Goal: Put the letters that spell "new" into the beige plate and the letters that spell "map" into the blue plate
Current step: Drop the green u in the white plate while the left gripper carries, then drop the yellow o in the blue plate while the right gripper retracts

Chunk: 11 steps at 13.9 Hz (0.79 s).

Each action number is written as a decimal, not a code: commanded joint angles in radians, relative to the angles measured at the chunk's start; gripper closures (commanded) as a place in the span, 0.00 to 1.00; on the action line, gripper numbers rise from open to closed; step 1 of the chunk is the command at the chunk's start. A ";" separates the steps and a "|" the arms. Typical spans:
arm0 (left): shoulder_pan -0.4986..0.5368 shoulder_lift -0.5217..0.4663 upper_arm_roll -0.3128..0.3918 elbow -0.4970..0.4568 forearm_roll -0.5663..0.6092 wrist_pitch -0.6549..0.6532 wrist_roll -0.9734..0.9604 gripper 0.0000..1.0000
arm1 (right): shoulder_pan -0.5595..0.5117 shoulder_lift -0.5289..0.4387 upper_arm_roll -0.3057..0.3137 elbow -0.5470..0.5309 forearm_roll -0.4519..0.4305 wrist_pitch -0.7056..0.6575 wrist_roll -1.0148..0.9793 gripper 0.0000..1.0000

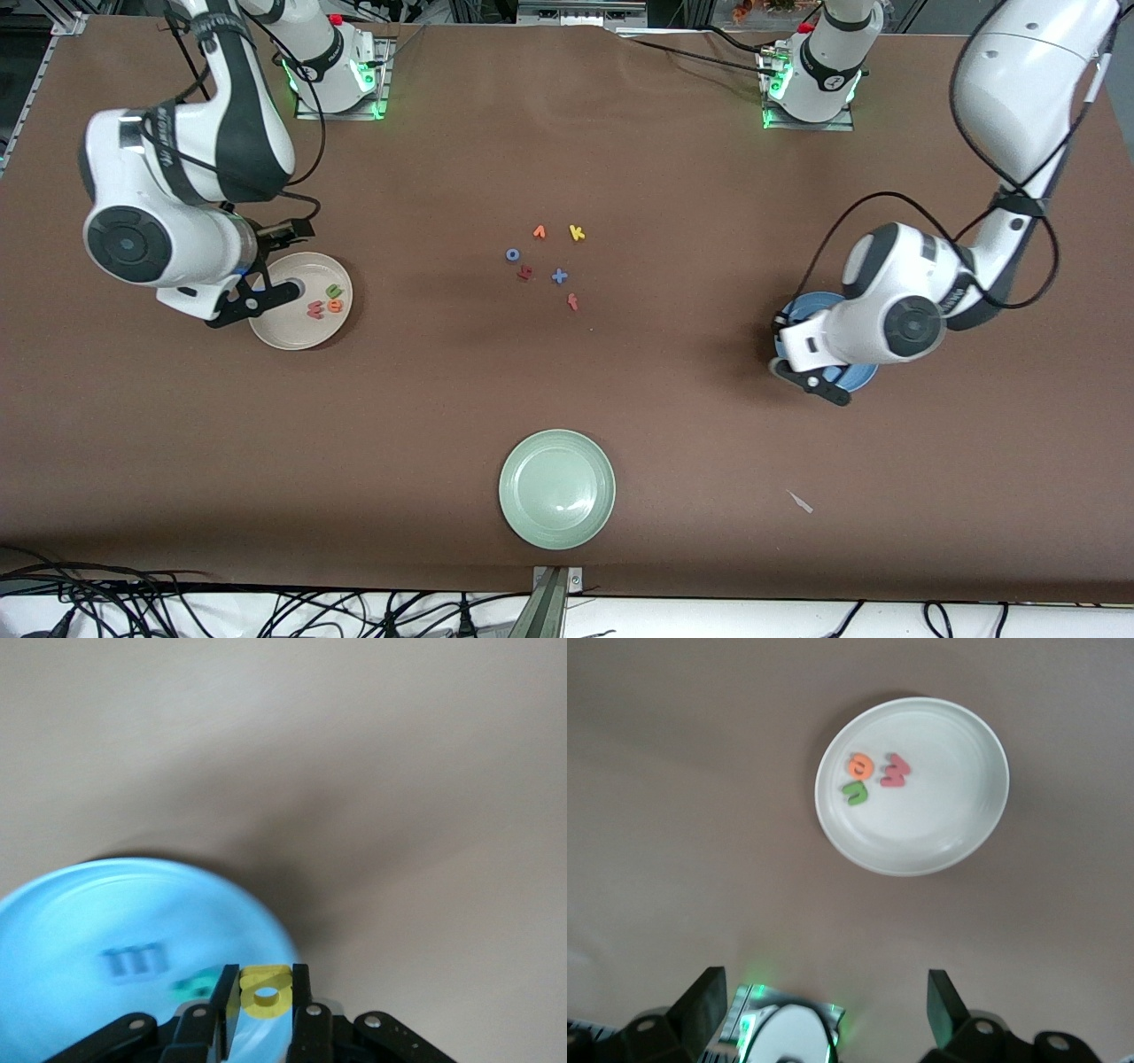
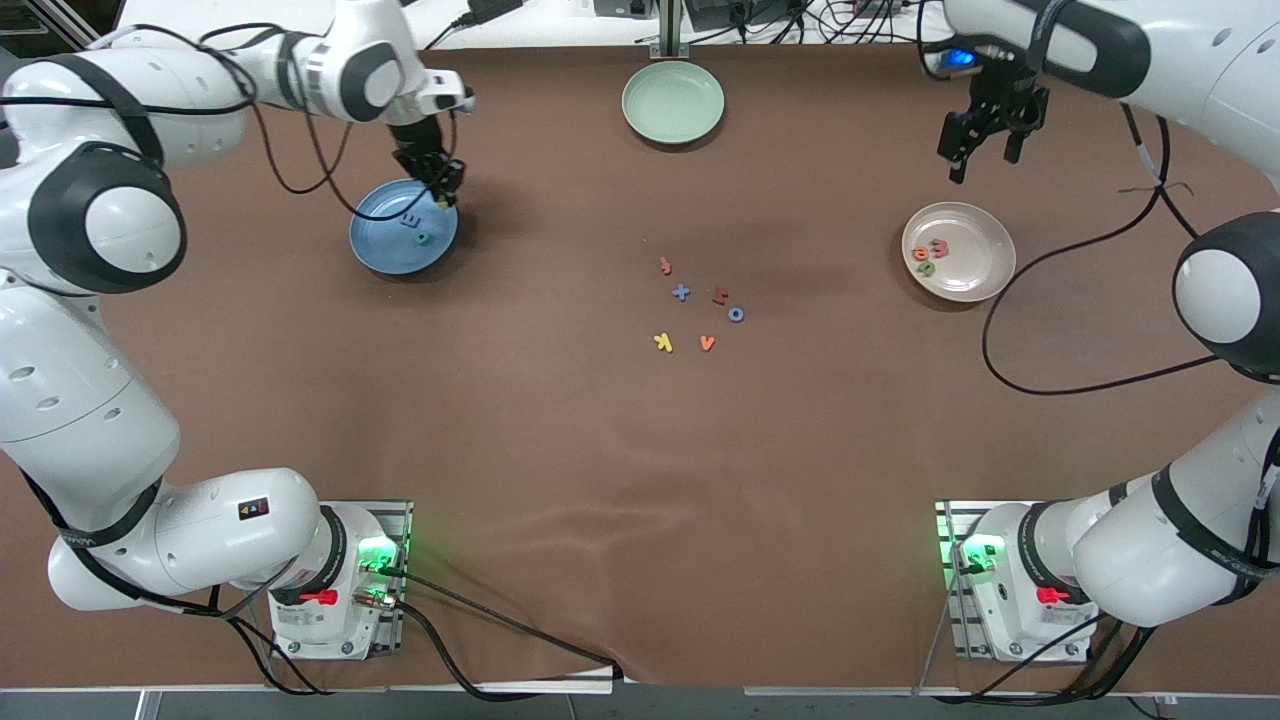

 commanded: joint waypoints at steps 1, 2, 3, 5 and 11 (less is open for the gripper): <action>0.090 0.011 -0.016 -0.013 0.030 -0.005 0.138 0.88 | -0.003 0.008 0.003 0.145 0.056 -0.098 -0.002 0.00; 0.107 0.011 -0.016 -0.016 0.028 -0.010 0.168 0.88 | -0.006 0.009 0.003 0.162 0.062 -0.123 -0.007 0.00; 0.118 0.009 -0.016 -0.022 0.022 -0.023 0.183 0.88 | -0.003 0.008 0.001 0.176 0.062 -0.134 -0.009 0.00; 0.135 0.012 -0.016 -0.022 0.016 -0.034 0.197 0.87 | -0.001 0.012 0.004 0.198 0.061 -0.131 -0.010 0.00; 0.121 0.002 -0.043 0.025 0.012 -0.085 0.200 0.00 | -0.277 -0.073 0.235 0.186 0.030 -0.057 -0.010 0.00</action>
